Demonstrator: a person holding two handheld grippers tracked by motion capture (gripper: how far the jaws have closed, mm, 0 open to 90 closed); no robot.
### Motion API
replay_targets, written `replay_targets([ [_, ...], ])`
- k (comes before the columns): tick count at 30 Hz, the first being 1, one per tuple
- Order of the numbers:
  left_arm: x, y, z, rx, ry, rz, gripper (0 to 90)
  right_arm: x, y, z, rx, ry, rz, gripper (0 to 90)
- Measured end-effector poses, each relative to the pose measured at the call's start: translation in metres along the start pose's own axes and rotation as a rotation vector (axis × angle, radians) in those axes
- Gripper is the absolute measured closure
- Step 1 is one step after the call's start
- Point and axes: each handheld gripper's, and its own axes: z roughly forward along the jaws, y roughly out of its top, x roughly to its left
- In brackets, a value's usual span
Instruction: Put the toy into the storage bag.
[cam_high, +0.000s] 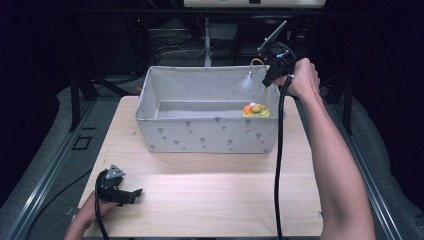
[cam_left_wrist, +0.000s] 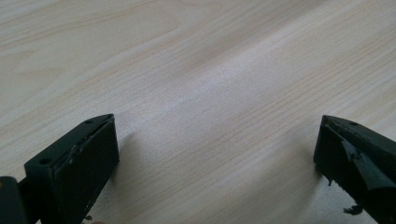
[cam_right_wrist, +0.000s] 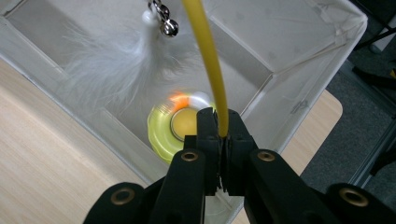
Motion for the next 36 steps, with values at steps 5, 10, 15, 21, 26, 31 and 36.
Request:
replay_targets([
  [5,0.0,0.0,0.0,0.001,-0.001,0.0,0.0,-0.003,-0.007,0.007,0.022,-0.001,0.002,88.1],
  [10,0.0,0.0,0.0,0.0,-0.001,0.001,0.0,-0.005,-0.015,0.014,0.04,0.001,0.008,88.1],
  [15,0.0,0.0,0.0,-0.001,-0.001,0.001,0.0,-0.006,-0.023,0.019,0.057,0.003,0.017,88.2],
  [21,0.0,0.0,0.0,0.0,0.001,0.001,0.0,-0.005,-0.033,0.031,0.105,0.022,0.023,88.2],
  [26,0.0,0.0,0.0,0.0,0.001,0.001,0.0,-0.004,-0.037,0.043,0.131,0.037,0.025,88.2],
  [31,0.0,0.0,-0.001,0.005,-0.006,0.002,0.0,-0.003,-0.04,0.053,0.149,0.053,0.03,88.2],
  [36,0.0,0.0,-0.001,0.004,-0.001,0.001,0.0,-0.002,-0.043,0.065,0.179,0.068,0.037,88.2],
])
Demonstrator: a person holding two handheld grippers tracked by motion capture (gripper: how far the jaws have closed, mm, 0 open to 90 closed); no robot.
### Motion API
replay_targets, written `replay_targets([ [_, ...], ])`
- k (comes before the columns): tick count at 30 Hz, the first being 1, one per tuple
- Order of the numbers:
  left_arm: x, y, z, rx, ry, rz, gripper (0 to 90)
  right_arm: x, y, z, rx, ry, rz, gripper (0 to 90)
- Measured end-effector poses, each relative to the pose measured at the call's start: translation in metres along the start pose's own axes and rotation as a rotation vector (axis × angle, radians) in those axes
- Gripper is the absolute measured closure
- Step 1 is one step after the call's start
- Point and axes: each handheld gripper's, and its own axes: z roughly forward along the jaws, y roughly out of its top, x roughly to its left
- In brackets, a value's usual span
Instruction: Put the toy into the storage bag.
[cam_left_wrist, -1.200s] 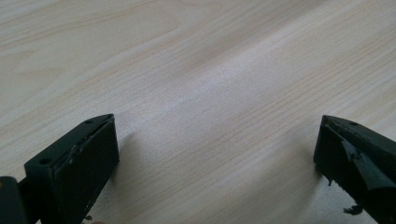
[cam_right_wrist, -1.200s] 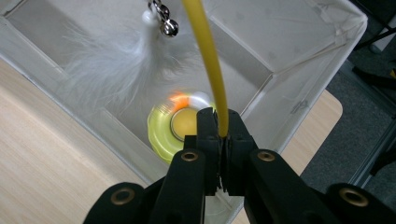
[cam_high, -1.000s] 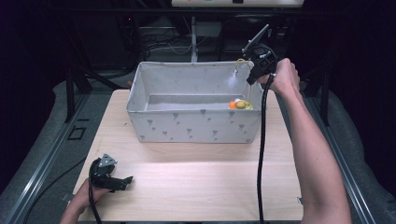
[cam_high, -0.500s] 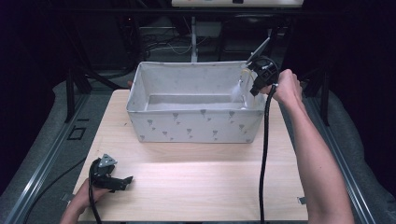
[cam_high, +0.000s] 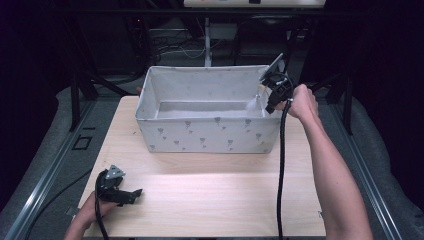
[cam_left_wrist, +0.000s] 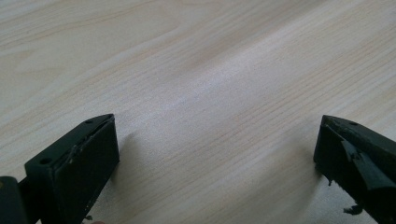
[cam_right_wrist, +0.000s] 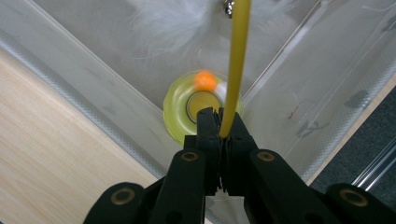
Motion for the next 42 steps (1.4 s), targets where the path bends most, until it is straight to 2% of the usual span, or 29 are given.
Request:
replay_targets([
  [11,0.0,0.0,0.0,0.0,-0.001,0.0,0.0,-0.001,0.003,0.018,0.061,0.036,0.022,87.9],
  [19,0.0,0.0,0.0,0.0,-0.002,0.001,0.0,-0.003,0.003,0.022,0.079,0.056,0.038,87.4],
  [23,0.0,0.0,0.0,0.0,-0.001,0.001,0.0,-0.004,0.002,0.018,0.065,0.063,0.045,80.3],
  [28,0.0,0.0,0.0,0.001,-0.002,0.001,0.0,-0.005,0.0,0.002,0.023,0.068,0.053,66.6],
  [29,0.0,0.0,0.0,0.0,-0.001,0.001,0.0,-0.004,-0.001,-0.006,0.007,0.065,0.053,62.1],
  [31,0.0,0.0,0.0,0.001,-0.001,0.001,0.0,-0.003,-0.001,-0.01,0.002,0.068,0.05,59.1],
  [34,0.0,0.0,0.0,-0.001,-0.001,0.001,0.0,0.0,-0.002,-0.031,-0.048,0.062,0.048,49.5],
  [36,0.0,0.0,0.0,-0.001,-0.001,0.001,0.0,0.001,-0.002,-0.035,-0.051,0.057,0.042,46.9],
  [38,0.0,0.0,0.0,-0.001,-0.001,0.002,0.0,0.005,-0.003,-0.046,-0.078,0.062,0.037,42.1],
  [39,0.0,0.0,0.0,0.0,-0.002,0.001,0.0,0.01,-0.004,-0.056,-0.086,0.05,0.022,37.5],
  [42,0.0,0.0,0.0,-0.001,-0.002,0.0,0.0,0.015,-0.005,-0.064,-0.091,0.046,0.013,33.7],
])
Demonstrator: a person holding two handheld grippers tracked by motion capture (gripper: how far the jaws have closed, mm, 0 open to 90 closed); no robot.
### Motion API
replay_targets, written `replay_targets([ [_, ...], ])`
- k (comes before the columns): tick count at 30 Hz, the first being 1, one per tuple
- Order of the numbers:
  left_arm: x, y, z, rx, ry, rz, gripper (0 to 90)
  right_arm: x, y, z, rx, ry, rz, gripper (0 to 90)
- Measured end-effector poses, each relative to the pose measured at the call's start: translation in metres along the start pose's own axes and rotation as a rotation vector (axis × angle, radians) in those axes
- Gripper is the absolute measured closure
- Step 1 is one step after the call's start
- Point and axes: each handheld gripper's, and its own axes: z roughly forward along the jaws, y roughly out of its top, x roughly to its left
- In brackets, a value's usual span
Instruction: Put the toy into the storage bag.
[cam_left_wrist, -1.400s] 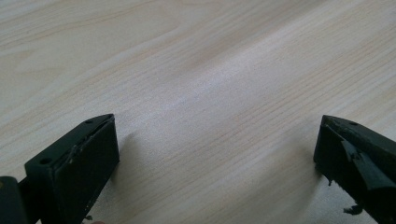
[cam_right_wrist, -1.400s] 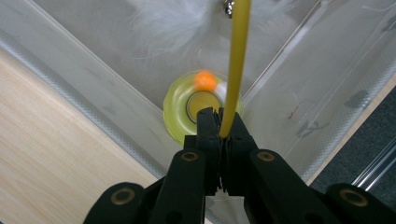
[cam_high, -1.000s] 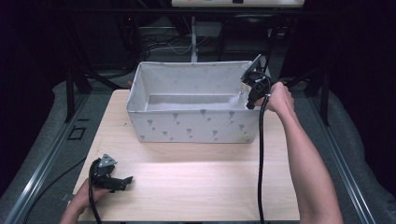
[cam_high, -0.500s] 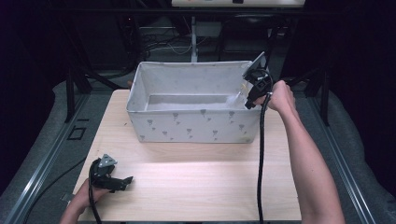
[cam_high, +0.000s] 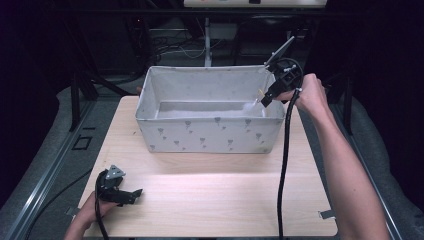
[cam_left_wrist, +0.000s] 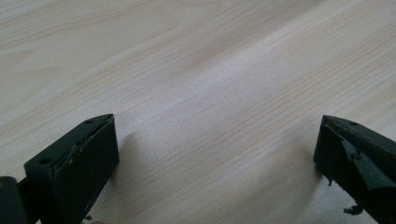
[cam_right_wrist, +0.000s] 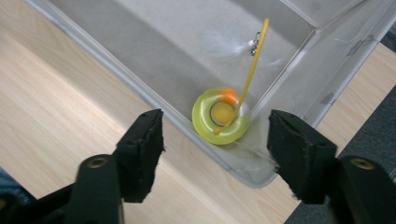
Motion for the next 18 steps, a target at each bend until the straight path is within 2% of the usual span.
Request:
replay_targets([
  [6,0.0,0.0,0.0,0.001,0.001,0.002,0.0,0.02,-0.005,-0.021,-0.037,-0.008,-0.046,23.3],
  [9,0.0,0.0,0.0,0.001,0.0,0.001,0.0,0.036,-0.012,-0.032,-0.062,-0.011,-0.084,17.0],
  [11,0.0,0.0,0.0,0.001,0.0,-0.001,0.0,0.039,-0.013,-0.034,-0.068,-0.013,-0.091,16.1],
  [18,0.0,0.0,0.0,-0.002,0.002,0.0,0.0,0.065,-0.029,-0.038,-0.101,-0.001,-0.163,10.8],
])
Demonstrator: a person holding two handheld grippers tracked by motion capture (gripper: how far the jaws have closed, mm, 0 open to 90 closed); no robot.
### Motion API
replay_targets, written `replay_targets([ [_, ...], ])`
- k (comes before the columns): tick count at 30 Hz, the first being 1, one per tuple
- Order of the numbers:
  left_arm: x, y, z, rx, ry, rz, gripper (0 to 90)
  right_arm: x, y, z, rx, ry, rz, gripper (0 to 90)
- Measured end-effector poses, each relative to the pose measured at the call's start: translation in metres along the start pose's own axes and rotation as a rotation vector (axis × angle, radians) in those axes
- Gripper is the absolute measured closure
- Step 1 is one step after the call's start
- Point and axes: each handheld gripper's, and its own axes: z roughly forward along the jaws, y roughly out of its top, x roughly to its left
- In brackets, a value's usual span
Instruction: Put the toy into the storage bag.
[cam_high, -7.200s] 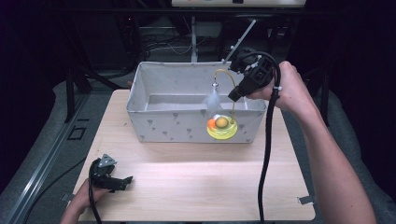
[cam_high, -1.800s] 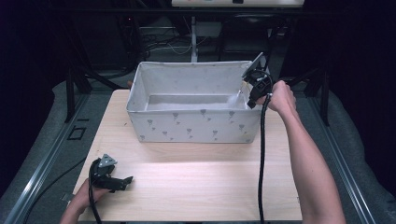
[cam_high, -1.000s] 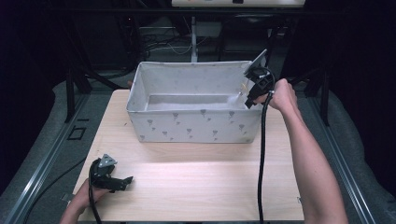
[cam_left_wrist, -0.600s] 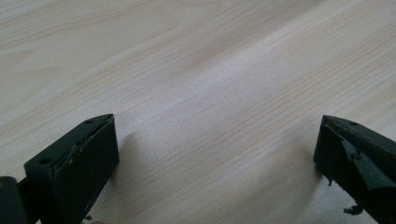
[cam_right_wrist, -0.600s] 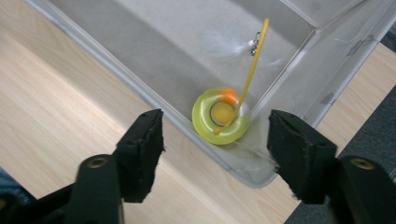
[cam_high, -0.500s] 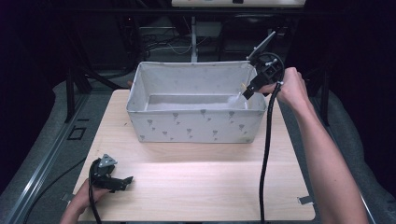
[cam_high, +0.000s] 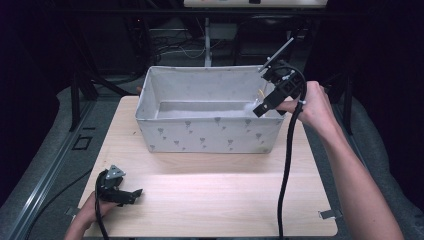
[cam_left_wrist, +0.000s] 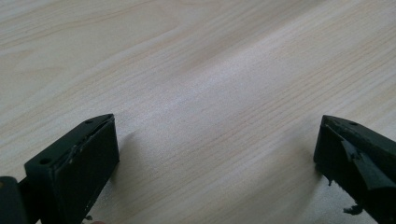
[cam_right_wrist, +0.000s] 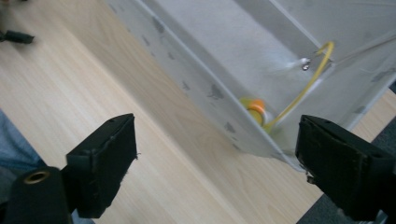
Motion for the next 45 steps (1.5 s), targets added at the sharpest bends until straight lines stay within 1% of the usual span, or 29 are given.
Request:
replay_targets([
  [1,0.0,0.0,0.0,0.003,-0.001,0.001,0.0,0.003,-0.002,0.001,-0.018,0.006,0.003,10.4],
  [2,0.0,0.0,0.0,0.003,-0.002,-0.002,0.0,0.005,-0.003,0.001,-0.005,0.004,-0.015,10.0],
  [4,0.0,0.0,0.0,0.0,0.001,0.001,0.0,0.016,-0.009,0.004,-0.008,0.001,-0.04,8.1],
  [6,0.0,0.0,0.0,-0.002,0.002,0.0,0.0,0.018,-0.011,0.005,-0.013,0.003,-0.041,7.8],
  [8,0.0,0.0,0.0,0.0,-0.001,-0.001,0.0,0.025,-0.015,0.007,-0.015,0.008,-0.058,7.1],
  [9,0.0,0.0,0.0,-0.002,-0.001,-0.005,0.0,0.031,-0.019,0.01,-0.024,0.013,-0.071,6.3],
  [11,0.0,0.0,0.0,-0.002,0.002,0.0,0.0,0.033,-0.021,0.011,-0.03,0.02,-0.071,6.2],
  [12,0.0,0.0,0.0,-0.002,0.002,-0.003,0.0,0.036,-0.023,0.012,-0.024,0.022,-0.081,5.9],
  [13,0.0,0.0,0.0,0.002,0.0,0.0,0.0,0.043,-0.028,0.017,-0.033,0.03,-0.09,5.5],
  [15,0.0,0.0,0.0,0.001,0.0,0.002,0.0,0.045,-0.03,0.02,-0.03,0.033,-0.095,5.1],
  [20,0.0,0.0,0.0,0.0,0.001,0.001,0.0,0.061,-0.043,0.036,-0.041,0.052,-0.116,5.0],
  [21,0.0,0.0,0.0,0.0,0.0,0.001,0.0,0.063,-0.045,0.039,-0.044,0.058,-0.117,4.9],
  [22,0.0,0.0,0.0,0.0,0.0,0.001,0.0,0.068,-0.05,0.047,-0.047,0.065,-0.118,4.9],
  [24,0.0,0.0,0.0,0.0,0.0,0.001,0.0,0.07,-0.053,0.051,-0.045,0.068,-0.118,4.8],
  [25,0.0,0.0,0.0,0.003,-0.001,0.002,0.0,0.074,-0.059,0.06,-0.042,0.076,-0.116,4.7],
  [26,0.0,0.0,0.0,0.0,0.0,0.001,0.0,0.074,-0.059,0.06,-0.042,0.076,-0.116,4.7],
  [28,0.0,0.0,0.0,0.003,-0.001,0.002,0.0,0.076,-0.064,0.067,-0.033,0.085,-0.118,4.6],
  [29,0.0,0.0,0.0,0.003,-0.001,0.002,0.0,0.079,-0.069,0.076,-0.03,0.095,-0.116,4.5],
  [30,0.0,0.0,0.0,0.0,0.0,0.002,0.0,0.079,-0.069,0.076,-0.03,0.095,-0.116,4.5],
  [32,0.0,0.0,0.0,0.003,-0.002,0.003,0.0,0.082,-0.075,0.086,-0.018,0.098,-0.114,4.5],
  [33,0.0,0.0,0.0,0.003,-0.002,0.003,0.0,0.084,-0.078,0.091,-0.013,0.108,-0.109,4.4],
  [34,0.0,0.0,0.0,0.002,-0.002,0.002,0.0,0.087,-0.084,0.1,-0.009,0.113,-0.109,4.7],
  [35,0.0,0.0,0.0,0.002,-0.002,0.003,0.0,0.087,-0.084,0.1,-0.009,0.113,-0.109,4.7],
  [36,0.0,0.0,0.0,0.003,-0.002,0.003,0.0,0.09,-0.09,0.11,0.006,0.127,-0.102,4.4],
  [37,0.0,0.0,0.0,0.003,-0.002,0.003,0.0,0.09,-0.09,0.11,0.006,0.127,-0.102,4.4],
  [39,0.0,0.0,0.0,0.002,-0.002,0.003,0.0,0.092,-0.098,0.121,0.017,0.148,-0.09,4.5],
  [40,0.0,0.0,0.0,-0.001,-0.001,0.002,0.0,0.092,-0.098,0.121,0.017,0.148,-0.09,4.5],
  [42,0.0,0.0,0.0,0.002,-0.002,0.003,0.0,0.094,-0.106,0.13,0.012,0.163,-0.073,4.5],
  [45,0.0,0.0,0.0,-0.002,-0.003,0.005,0.0,0.094,-0.116,0.143,0.043,0.148,-0.076,4.8],
])
